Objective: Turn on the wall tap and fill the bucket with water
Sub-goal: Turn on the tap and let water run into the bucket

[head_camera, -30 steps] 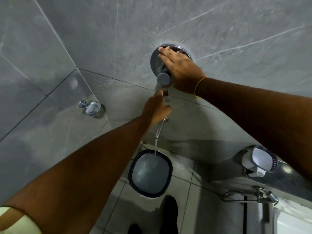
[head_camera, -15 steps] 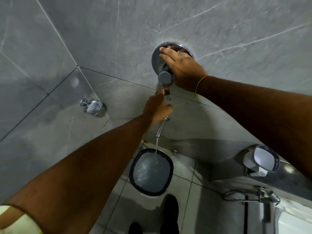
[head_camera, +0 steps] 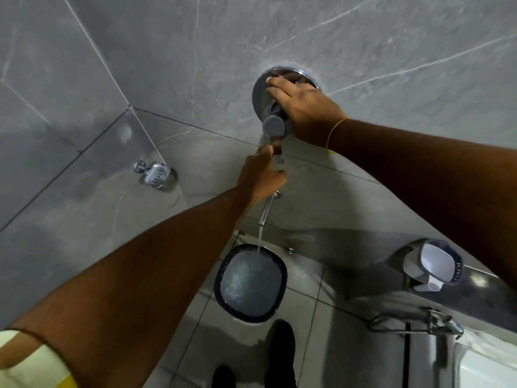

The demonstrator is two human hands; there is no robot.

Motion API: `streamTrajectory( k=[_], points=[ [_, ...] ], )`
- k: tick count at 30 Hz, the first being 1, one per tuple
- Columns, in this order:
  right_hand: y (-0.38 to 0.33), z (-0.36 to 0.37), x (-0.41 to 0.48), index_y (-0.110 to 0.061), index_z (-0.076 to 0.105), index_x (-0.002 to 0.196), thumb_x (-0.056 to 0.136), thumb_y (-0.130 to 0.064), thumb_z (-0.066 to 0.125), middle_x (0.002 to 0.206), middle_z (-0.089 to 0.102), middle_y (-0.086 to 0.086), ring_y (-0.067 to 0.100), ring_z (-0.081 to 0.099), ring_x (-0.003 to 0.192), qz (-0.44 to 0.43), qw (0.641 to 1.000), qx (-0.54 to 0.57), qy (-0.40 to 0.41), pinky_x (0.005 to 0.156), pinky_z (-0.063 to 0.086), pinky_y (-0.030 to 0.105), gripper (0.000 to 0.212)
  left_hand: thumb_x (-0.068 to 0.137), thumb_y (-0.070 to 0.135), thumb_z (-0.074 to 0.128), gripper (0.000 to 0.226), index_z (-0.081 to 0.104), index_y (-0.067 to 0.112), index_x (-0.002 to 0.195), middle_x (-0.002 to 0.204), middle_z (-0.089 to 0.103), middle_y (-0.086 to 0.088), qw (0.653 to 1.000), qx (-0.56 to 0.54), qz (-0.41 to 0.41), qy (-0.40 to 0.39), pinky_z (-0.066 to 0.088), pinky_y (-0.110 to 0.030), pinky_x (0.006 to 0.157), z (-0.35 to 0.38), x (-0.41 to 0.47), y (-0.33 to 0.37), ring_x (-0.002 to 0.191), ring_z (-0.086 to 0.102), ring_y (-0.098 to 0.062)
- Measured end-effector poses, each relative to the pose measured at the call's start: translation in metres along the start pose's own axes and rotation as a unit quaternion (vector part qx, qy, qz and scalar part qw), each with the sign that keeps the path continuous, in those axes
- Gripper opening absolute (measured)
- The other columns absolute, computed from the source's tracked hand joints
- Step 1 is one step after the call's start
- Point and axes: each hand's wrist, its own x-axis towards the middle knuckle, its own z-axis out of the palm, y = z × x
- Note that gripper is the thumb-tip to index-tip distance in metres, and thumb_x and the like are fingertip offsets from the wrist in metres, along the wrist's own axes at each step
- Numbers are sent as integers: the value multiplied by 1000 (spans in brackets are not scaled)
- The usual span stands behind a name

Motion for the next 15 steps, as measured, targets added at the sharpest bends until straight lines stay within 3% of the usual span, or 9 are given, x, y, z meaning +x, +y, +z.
streamTrajectory(
  k=[4, 9, 15],
  points=[
    [1, 0, 1, 5, 48, 148, 98, -12, 60, 158, 43, 25, 51, 58, 122, -5, 1000, -12, 6, 105, 49, 55, 54, 88, 20, 73, 57, 49, 12, 139, 132, 66, -14, 1000, 4, -1, -2, 58, -39, 89, 0, 1, 1, 114, 67, -30],
    [1, -1, 3, 6, 50, 145, 98, -11, 62, 152, 48, 27, 52, 62, 114, -9, 1000, -24, 9, 100, 52, 55, 52, 87, 24, 72, 57, 48, 14, 138, 131, 65, -13, 1000, 8, -13, -5, 59, -48, 90, 1, 0, 1, 114, 65, -33],
    [-2, -3, 3, 7, 52, 142, 99, -8, 58, 149, 51, 29, 53, 63, 111, -8, 1000, -24, 16, 96, 53, 56, 46, 87, 25, 73, 59, 48, 14, 139, 135, 64, -12, 1000, 11, -12, -2, 59, -48, 91, 1, -1, 2, 117, 64, -33]
  ],
)
